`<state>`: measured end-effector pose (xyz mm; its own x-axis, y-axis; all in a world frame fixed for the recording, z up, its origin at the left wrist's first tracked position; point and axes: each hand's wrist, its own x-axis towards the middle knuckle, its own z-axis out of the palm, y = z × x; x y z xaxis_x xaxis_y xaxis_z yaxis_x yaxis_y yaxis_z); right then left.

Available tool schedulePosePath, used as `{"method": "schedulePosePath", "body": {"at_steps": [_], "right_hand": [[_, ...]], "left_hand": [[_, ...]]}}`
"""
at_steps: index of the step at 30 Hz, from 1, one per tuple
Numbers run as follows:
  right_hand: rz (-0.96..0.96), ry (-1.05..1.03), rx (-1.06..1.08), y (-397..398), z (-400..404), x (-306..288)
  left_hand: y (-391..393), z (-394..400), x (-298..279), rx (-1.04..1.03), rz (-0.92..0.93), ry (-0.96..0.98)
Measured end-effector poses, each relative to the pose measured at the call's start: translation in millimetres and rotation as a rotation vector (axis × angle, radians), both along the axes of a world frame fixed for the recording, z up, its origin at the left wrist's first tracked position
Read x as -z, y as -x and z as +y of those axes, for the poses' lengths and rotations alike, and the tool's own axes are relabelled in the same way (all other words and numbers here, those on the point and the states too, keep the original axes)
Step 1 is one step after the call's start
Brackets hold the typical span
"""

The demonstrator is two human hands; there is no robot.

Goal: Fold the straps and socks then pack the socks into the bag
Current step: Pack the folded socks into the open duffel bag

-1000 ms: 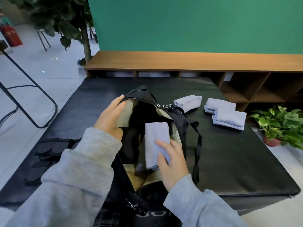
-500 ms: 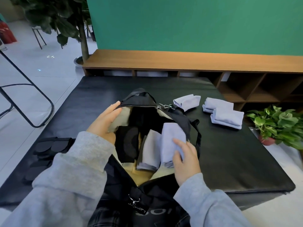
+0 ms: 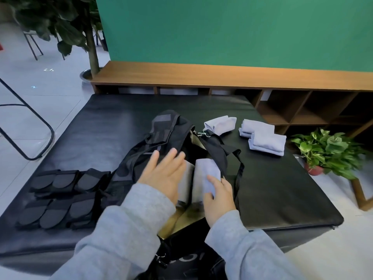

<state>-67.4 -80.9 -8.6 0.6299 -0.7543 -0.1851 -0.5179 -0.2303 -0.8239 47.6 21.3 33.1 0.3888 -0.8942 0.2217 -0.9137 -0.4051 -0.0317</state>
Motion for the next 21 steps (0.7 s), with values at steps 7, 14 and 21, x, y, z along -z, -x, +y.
{"method": "schedulePosePath", "body": {"at_steps": [7,14,21], "right_hand": [[-0.122,-0.130,-0.029,0.2,8.6,0.3],[-0.195,-0.118,0.064,11.3,5.0,9.2],[-0.008,-0.084,0.180,18.2,-21.0,23.1]], "left_hand": [[24.9,-26.5,30.7,-0.002,0.366,-0.391],[21.9,-34.0,46.8,0.005,0.502,-0.322],[23.4,-35.0,51.2,-0.001,0.468,-0.315]]}}
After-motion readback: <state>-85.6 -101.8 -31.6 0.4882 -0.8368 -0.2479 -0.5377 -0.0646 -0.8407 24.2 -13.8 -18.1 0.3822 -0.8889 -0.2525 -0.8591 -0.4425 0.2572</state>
